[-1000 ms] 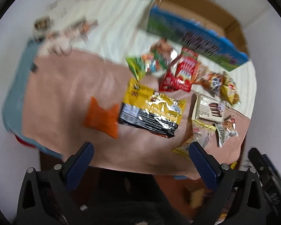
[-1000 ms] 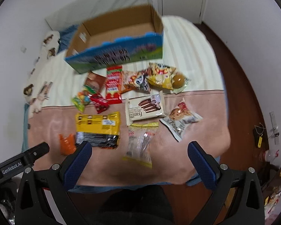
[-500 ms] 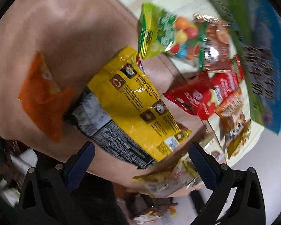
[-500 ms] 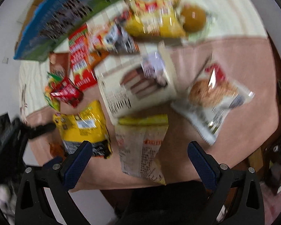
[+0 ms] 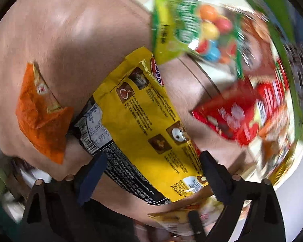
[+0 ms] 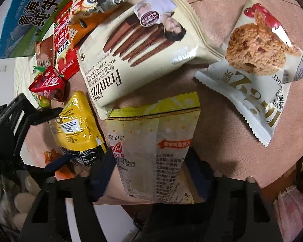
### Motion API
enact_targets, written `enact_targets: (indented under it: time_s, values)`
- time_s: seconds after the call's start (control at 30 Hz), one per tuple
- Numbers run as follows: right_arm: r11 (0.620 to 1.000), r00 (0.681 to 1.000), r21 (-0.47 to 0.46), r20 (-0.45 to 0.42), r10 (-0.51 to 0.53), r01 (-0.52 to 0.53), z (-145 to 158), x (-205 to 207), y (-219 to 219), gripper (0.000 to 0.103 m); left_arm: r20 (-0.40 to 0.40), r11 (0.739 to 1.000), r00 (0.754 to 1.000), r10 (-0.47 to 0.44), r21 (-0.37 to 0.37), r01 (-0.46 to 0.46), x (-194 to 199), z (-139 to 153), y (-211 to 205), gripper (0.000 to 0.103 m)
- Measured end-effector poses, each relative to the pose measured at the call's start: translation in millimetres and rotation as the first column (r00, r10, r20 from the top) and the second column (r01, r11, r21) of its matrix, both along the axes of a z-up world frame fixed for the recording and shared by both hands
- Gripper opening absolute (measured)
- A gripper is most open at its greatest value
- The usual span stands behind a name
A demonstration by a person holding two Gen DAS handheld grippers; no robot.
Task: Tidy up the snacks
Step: 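Grasp the yellow-and-black bag with the left tool while the right tool grasps the clear yellow-topped bag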
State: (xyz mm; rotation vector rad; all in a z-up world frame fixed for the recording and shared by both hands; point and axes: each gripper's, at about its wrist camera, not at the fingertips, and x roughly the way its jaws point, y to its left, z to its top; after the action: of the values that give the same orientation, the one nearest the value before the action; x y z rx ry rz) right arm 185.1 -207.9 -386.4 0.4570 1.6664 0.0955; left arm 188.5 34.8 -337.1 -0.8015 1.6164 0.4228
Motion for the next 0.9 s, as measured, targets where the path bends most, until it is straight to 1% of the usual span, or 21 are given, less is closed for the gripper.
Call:
enact_targets:
  time_s: [0.03, 0.07, 0.13, 0.17, 0.2, 0.23, 0.3, 0.37, 0.4, 0.43, 0.47, 0.5, 0.53, 0.6, 0.67, 0.7, 0.77, 0.8, 0.83, 0.87, 0.9]
  values:
    - [1.000, 1.000, -0.003, 0.002, 0.012, -0.012, 0, -1, 1, 0.062, 0.020, 0.998, 0.998, -0.060, 0.027, 0.060, -1, 4, -6, 0.089]
    - [1.000, 1.000, -0.010, 0.006, 0.029, -0.029, 0, -2, 3, 0.061, 0.034, 0.993, 0.993, -0.112, 0.050, 0.110, -3, 9, -13, 0.085]
    - [0.997, 0.998, -0.032, 0.017, 0.066, -0.065, 8, -7, -1, 0.060, 0.048, 0.972, 0.974, -0.223, 0.092, 0.218, -8, 14, -25, 0.084]
    - [0.995, 0.996, -0.045, 0.022, 0.086, -0.085, 13, -6, 2, 0.060, 0.048, 0.945, 0.950, -0.309, 0.126, 0.301, -10, 17, -35, 0.084]
    - [0.993, 0.994, -0.058, 0.029, 0.106, -0.104, 15, -3, 5, 0.059, 0.041, 0.919, 0.928, -0.372, 0.156, 0.361, -12, 18, -41, 0.084]
    - [0.991, 0.992, -0.069, 0.034, 0.119, -0.116, 17, -2, 7, 0.059, 0.030, 0.888, 0.902, -0.430, 0.194, 0.417, -15, 19, -48, 0.084]
    - [0.984, 0.986, -0.097, 0.048, 0.157, -0.152, 21, -3, 13, 0.059, 0.001, 0.805, 0.834, -0.551, 0.262, 0.532, -22, 20, -64, 0.084]
    - [0.977, 0.980, -0.115, 0.058, 0.188, -0.181, 23, -3, 18, 0.059, -0.040, 0.725, 0.770, -0.637, 0.307, 0.616, -30, 18, -77, 0.086]
    - [0.974, 0.978, -0.119, 0.062, 0.199, -0.191, 23, -4, 18, 0.059, -0.047, 0.716, 0.763, -0.644, 0.313, 0.624, -32, 18, -77, 0.086]
    - [0.975, 0.978, -0.116, 0.063, 0.198, -0.190, 23, -4, 19, 0.059, -0.046, 0.723, 0.770, -0.636, 0.312, 0.616, -37, 17, -78, 0.086]
    - [0.976, 0.979, -0.110, 0.061, 0.194, -0.186, 23, -5, 20, 0.061, -0.036, 0.751, 0.793, -0.608, 0.300, 0.589, -40, 16, -74, 0.089]
    - [0.978, 0.980, -0.102, 0.056, 0.189, -0.183, 21, -4, 21, 0.064, -0.031, 0.782, 0.822, -0.569, 0.287, 0.553, -43, 14, -68, 0.092]
    - [0.980, 0.982, -0.090, 0.050, 0.182, -0.177, 20, -4, 21, 0.065, -0.024, 0.819, 0.852, -0.523, 0.263, 0.510, -47, 11, -59, 0.093]
    - [0.984, 0.984, -0.072, 0.045, 0.170, -0.166, 16, -5, 10, 0.070, -0.003, 0.902, 0.917, -0.398, 0.182, 0.392, -59, 5, -41, 0.095]
    - [0.984, 0.985, -0.066, 0.048, 0.168, -0.165, 11, -5, 6, 0.072, 0.013, 0.948, 0.954, -0.300, 0.111, 0.297, -71, -4, -28, 0.098]
    - [0.984, 0.984, -0.068, 0.048, 0.169, -0.165, 11, -5, 7, 0.072, 0.023, 0.969, 0.970, -0.243, 0.057, 0.241, -78, -12, -22, 0.098]
    - [0.984, 0.985, -0.069, 0.046, 0.165, -0.162, 9, -7, 9, 0.072, 0.033, 0.988, 0.987, -0.155, -0.012, 0.155, -93, -22, -12, 0.098]
    - [0.986, 0.987, -0.062, 0.044, 0.157, -0.154, 7, -7, 11, 0.072, 0.038, 0.990, 0.989, -0.141, -0.015, 0.142, -97, -23, -11, 0.096]
    - [0.988, 0.988, -0.052, 0.039, 0.147, -0.145, 6, -8, 9, 0.072, 0.043, 0.990, 0.989, -0.141, -0.002, 0.141, -100, -21, -12, 0.096]
    - [0.990, 0.990, -0.046, 0.035, 0.136, -0.135, 2, -4, 8, 0.070, 0.054, 0.988, 0.986, -0.155, 0.021, 0.154, -106, -17, -13, 0.092]
    - [0.990, 0.991, -0.051, 0.037, 0.130, -0.128, 1, -5, 3, 0.061, 0.059, 0.982, 0.981, -0.184, 0.050, 0.182, -101, -7, -25, 0.090]
